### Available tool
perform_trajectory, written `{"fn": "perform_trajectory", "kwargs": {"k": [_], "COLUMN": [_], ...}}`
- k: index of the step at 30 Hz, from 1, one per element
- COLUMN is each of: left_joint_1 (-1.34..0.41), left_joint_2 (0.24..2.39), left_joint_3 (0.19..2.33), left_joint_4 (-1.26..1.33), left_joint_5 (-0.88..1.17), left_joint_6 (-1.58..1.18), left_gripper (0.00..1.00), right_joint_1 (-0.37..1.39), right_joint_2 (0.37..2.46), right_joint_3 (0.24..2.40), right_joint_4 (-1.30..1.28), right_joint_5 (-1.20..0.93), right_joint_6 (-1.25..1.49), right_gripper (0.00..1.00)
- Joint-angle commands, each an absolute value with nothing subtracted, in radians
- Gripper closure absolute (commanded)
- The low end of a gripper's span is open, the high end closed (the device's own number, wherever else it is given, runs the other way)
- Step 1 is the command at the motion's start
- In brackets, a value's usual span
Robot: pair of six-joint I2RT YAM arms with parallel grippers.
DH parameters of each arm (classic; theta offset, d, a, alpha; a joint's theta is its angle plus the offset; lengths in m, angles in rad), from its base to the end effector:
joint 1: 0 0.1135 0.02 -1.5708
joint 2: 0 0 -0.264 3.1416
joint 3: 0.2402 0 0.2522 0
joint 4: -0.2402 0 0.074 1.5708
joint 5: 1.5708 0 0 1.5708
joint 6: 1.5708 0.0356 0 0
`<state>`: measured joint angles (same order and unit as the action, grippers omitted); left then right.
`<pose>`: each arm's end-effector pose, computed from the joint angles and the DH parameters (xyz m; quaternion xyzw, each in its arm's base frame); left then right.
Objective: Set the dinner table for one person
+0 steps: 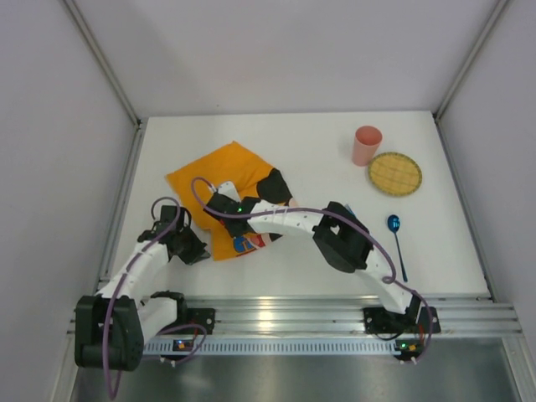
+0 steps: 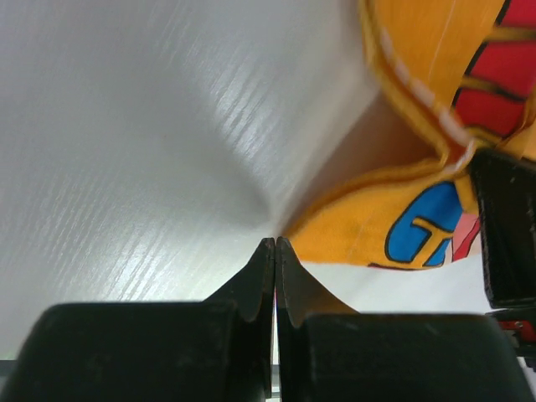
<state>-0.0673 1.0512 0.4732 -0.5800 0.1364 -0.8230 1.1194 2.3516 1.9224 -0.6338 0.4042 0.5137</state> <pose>0.1700 -0.0163 0.1590 -0.3473 0.9128 -0.1482 0.1558 0.2331 0.4487 0.1604 -0.2347 0.9201 0.0463 0.3101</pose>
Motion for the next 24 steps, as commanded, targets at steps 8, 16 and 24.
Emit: {"fn": "perform_trajectory", "kwargs": {"k": [8, 16, 24], "left_joint_1": [-0.071, -0.172, -0.317], "left_joint_2": [1.109, 1.065, 0.994], "left_joint_3": [0.614, 0.508, 0.387], "left_joint_4": [-0.565, -0.342, -0.207], "left_joint_5": [0.110, 0.330, 0.299], "left_joint_6": [-0.824, -0.929, -1.072], "left_gripper": [1.00, 0.85, 0.80], "right_joint_1": [0.928, 0.922, 0.966], "right_joint_2": [2.042, 2.123, 2.367], "right_joint_3": [1.680, 1.707, 1.972], "right_joint_4": [-0.904, -0.848, -0.831], "right_joint_5": [0.332, 0.203, -0.130], "right_joint_6": [0.468, 0.495, 0.584], "right_gripper": [0.90, 1.00, 1.00]}}
